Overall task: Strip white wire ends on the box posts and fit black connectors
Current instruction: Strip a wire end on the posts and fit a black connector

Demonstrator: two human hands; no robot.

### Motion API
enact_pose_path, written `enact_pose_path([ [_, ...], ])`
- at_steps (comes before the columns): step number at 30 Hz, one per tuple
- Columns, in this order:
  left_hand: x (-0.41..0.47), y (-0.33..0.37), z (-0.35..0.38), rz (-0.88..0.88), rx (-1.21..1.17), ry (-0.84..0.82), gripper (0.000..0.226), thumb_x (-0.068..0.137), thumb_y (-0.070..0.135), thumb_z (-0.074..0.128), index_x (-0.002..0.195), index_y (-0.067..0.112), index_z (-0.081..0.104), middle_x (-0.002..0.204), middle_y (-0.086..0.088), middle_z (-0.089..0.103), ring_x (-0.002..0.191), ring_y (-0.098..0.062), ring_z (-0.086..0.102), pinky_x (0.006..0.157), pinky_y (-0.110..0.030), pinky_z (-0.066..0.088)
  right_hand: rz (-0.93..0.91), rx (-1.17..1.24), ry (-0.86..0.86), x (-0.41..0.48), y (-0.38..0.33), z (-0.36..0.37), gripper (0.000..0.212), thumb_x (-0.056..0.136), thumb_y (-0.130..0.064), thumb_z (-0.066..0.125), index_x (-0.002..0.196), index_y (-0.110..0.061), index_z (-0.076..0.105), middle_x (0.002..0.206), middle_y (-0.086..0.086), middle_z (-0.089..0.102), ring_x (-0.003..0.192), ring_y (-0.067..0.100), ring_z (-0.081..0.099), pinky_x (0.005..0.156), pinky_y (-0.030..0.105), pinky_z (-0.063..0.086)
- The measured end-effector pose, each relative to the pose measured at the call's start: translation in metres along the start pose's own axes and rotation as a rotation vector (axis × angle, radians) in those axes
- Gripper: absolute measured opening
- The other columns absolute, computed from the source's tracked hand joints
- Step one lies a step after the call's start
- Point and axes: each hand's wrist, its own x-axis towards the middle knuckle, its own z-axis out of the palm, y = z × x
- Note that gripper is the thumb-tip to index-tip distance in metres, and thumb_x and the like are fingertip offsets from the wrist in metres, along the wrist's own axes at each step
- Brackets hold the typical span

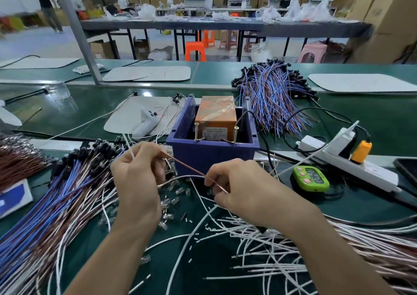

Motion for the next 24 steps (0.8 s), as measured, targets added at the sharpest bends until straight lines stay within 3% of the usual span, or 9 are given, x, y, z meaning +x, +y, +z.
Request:
enact_pose_path([
  [4,0.012,-0.001,-0.011,0.001,0.033,0.104,0.035,0.080,0.012,0.063,0.045,0.019,0.061,0.045,0.005,0.047,0.042,-0.009,0.036,0.043,-0.023,0.028,-0.008,0.052,0.026,0.000,-0.001,-0.002,0.026,0.098,-0.020,0.058,0.107,-0.044,0.064,0.086,-0.004,0.073,0.066,0.016,0.066,0.063,0.033,0.055],
  [9,0.024,-0.005,-0.024,-0.133,-0.066,0.184,0.028,0.077,0.012,0.065,0.051,0.020,0.062,0.049,0.004,0.046,0.043,-0.008,0.036,0.041,-0.022,0.028,-0.056,0.337,-0.018,-0.006,-0.002,-0.018,0.024,0.102,-0.022,0.061,0.118,-0.039,0.065,0.057,-0.002,0.065,0.038,0.003,0.044,0.040,0.012,0.034],
  [12,0.028,-0.006,-0.028,-0.144,-0.069,0.195,0.016,0.076,0.013,0.063,0.061,0.016,0.066,0.051,0.003,0.048,0.044,-0.008,0.038,0.040,-0.020,0.029,-0.039,0.358,0.011,-0.006,0.001,-0.026,0.008,0.102,-0.026,0.061,0.103,-0.030,0.068,0.049,-0.002,0.058,0.036,0.003,0.040,0.039,0.015,0.034],
  [14,0.031,-0.005,-0.029,-0.113,-0.025,0.276,0.018,0.077,0.011,0.060,0.062,0.017,0.068,0.053,0.004,0.055,0.045,-0.008,0.045,0.040,-0.019,0.033,-0.029,0.276,0.006,-0.007,0.004,-0.030,0.017,0.101,-0.032,0.061,0.088,-0.027,0.069,0.050,0.001,0.061,0.037,0.006,0.041,0.040,0.017,0.036],
  [17,0.033,-0.002,-0.030,-0.028,0.208,0.519,0.015,0.080,0.013,0.061,0.087,0.022,0.071,0.076,0.010,0.068,0.067,-0.005,0.060,0.059,-0.018,0.047,-0.028,0.196,-0.037,-0.009,0.006,-0.032,0.022,0.098,-0.033,0.064,0.079,-0.025,0.071,0.053,0.001,0.065,0.038,0.004,0.042,0.041,0.014,0.036],
  [19,0.030,0.001,-0.030,0.093,0.527,0.636,0.034,0.077,0.025,0.064,0.111,0.028,0.063,0.103,0.002,0.065,0.087,-0.015,0.059,0.079,-0.031,0.050,-0.034,0.151,-0.053,-0.009,0.006,-0.031,0.022,0.097,-0.034,0.066,0.078,-0.027,0.072,0.054,-0.002,0.066,0.039,0.003,0.044,0.043,0.012,0.036],
  [22,0.022,0.006,-0.029,0.380,0.951,0.557,0.073,0.075,0.025,0.078,0.140,0.021,0.044,0.137,-0.008,0.056,0.121,-0.031,0.055,0.104,-0.050,0.045,-0.024,0.111,-0.073,-0.008,0.003,-0.028,0.023,0.097,-0.032,0.067,0.076,-0.027,0.073,0.053,-0.007,0.064,0.040,0.002,0.046,0.043,0.011,0.037],
  [24,0.014,0.005,-0.026,0.548,1.173,0.435,0.086,0.073,0.021,0.085,0.146,0.019,0.041,0.151,-0.010,0.047,0.137,-0.034,0.045,0.106,-0.051,0.038,-0.011,0.096,-0.081,-0.007,0.001,-0.026,0.025,0.096,-0.030,0.067,0.072,-0.027,0.072,0.049,-0.011,0.062,0.039,0.003,0.047,0.042,0.010,0.035],
])
